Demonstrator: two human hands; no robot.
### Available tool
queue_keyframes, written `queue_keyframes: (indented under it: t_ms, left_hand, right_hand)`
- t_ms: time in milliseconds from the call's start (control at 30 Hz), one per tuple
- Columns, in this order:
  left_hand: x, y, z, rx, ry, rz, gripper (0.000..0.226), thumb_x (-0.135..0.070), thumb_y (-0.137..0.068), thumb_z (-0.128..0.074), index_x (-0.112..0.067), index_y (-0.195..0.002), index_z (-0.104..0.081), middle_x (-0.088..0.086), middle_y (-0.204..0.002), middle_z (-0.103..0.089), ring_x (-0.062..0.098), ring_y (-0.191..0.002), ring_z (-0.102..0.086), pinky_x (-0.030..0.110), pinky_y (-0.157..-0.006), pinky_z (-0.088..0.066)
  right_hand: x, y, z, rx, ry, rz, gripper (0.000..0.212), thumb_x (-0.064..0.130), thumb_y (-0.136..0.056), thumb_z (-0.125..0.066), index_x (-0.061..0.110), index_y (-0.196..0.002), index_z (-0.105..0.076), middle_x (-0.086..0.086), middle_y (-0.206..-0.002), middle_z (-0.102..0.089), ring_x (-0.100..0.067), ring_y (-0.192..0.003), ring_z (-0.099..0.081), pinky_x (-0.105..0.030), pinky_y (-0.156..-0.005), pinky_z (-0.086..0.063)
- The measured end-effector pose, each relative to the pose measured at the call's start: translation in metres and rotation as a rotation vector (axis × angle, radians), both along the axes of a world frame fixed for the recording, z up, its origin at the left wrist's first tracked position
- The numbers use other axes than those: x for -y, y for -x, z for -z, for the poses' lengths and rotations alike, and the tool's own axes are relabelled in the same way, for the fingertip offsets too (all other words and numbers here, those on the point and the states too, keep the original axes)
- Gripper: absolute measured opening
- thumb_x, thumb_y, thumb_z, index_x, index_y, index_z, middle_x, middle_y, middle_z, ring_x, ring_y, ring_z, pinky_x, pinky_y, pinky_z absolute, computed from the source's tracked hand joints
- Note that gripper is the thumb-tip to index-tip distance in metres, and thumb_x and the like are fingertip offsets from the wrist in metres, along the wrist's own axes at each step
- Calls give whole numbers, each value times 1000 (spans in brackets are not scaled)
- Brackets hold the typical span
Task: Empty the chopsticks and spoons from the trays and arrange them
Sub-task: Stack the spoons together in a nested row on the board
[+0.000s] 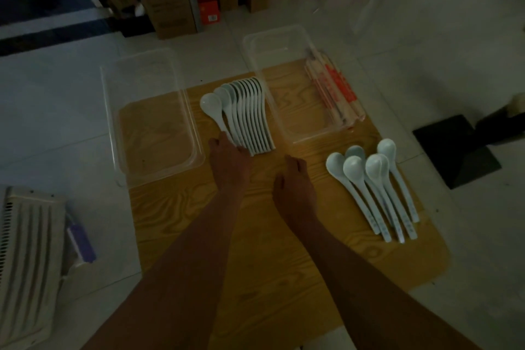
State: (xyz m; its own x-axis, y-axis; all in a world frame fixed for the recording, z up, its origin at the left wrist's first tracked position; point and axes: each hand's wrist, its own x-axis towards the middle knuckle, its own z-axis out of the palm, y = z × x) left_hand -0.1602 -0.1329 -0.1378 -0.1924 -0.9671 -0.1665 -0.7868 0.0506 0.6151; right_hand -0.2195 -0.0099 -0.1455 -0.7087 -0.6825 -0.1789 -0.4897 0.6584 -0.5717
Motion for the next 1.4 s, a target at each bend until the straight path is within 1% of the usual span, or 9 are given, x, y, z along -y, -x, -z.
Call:
queue_keyframes:
  t_ms: [267,400,533,633,833,1033,1200,1300,1400]
  left_hand:
    - [-35,-12,-9,-70,33,121,32,-13,-90,-58,-9,-121,-54,11,-120,-53,26,-103,-59,27,-76,-42]
    - [-56,-18,-14,-50,-4,126,24,-14,-91,-56,-11,-115,-57,9,-115,-57,23,-97,-60,26,-73,-41]
    - [-75,-18,-12,-63,-51,111,21,-14,-91,-56,-13,-111,-59,6,-111,-60,21,-95,-60,27,-74,-44]
    - [-88,-18,-8,-89,-77,73,19,-12,-90,-56,-12,-109,-61,6,-107,-62,22,-97,-61,30,-79,-46]
    - [-119,-17,-4,-119,-184,-9,11,-15,-91,-56,-17,-100,-62,-1,-97,-65,16,-90,-61,26,-74,-47]
    - [-141,-19,-17,-213,-290,-47,16,-19,-92,-56,-19,-105,-63,-2,-100,-68,15,-91,-64,27,-75,-52]
    - [-134,-32,-22,-202,-278,22,27,-16,-92,-55,-19,-119,-62,-3,-101,-69,4,-76,-56,6,-55,-39]
    - [-122,-37,-22,-168,-264,-24,21,-17,-92,-55,-13,-112,-63,-3,-93,-66,8,-74,-56,14,-59,-42]
    - [-105,-37,-23,-87,-184,-144,14,-18,-95,-54,-11,-101,-64,1,-95,-68,12,-75,-59,27,-67,-49]
  right_hand:
    - [-69,37,-23,-286,-176,247,22,24,-96,-52,14,-115,-57,-7,-109,-60,-26,-88,-64,-34,-63,-49]
    - [-95,49,-26,-291,-344,307,18,16,-98,-47,14,-112,-57,-7,-107,-60,-27,-89,-65,-32,-64,-40]
    - [-104,52,-24,-261,-413,291,20,19,-101,-43,15,-110,-60,-5,-104,-62,-25,-93,-65,-37,-73,-49]
    - [-104,52,-19,-177,-372,299,18,22,-99,-48,15,-103,-64,-5,-97,-66,-25,-89,-66,-39,-76,-55]
    - [-107,39,-26,-14,-277,179,15,34,-94,-59,21,-90,-67,5,-84,-68,-13,-77,-63,-26,-65,-45]
    - [-82,16,-31,64,-218,7,14,32,-91,-64,24,-84,-73,11,-74,-68,-1,-66,-60,-14,-56,-41]
    - [-20,5,-45,97,-100,-109,15,33,-87,-70,20,-84,-77,6,-76,-71,-3,-64,-61,-16,-53,-40]
    - [18,-6,-52,90,-60,-161,14,34,-85,-73,21,-88,-77,5,-81,-73,-7,-67,-62,-20,-57,-45]
    - [47,-18,-56,85,-44,-175,12,33,-83,-73,22,-85,-76,7,-79,-71,-6,-67,-59,-18,-53,-39]
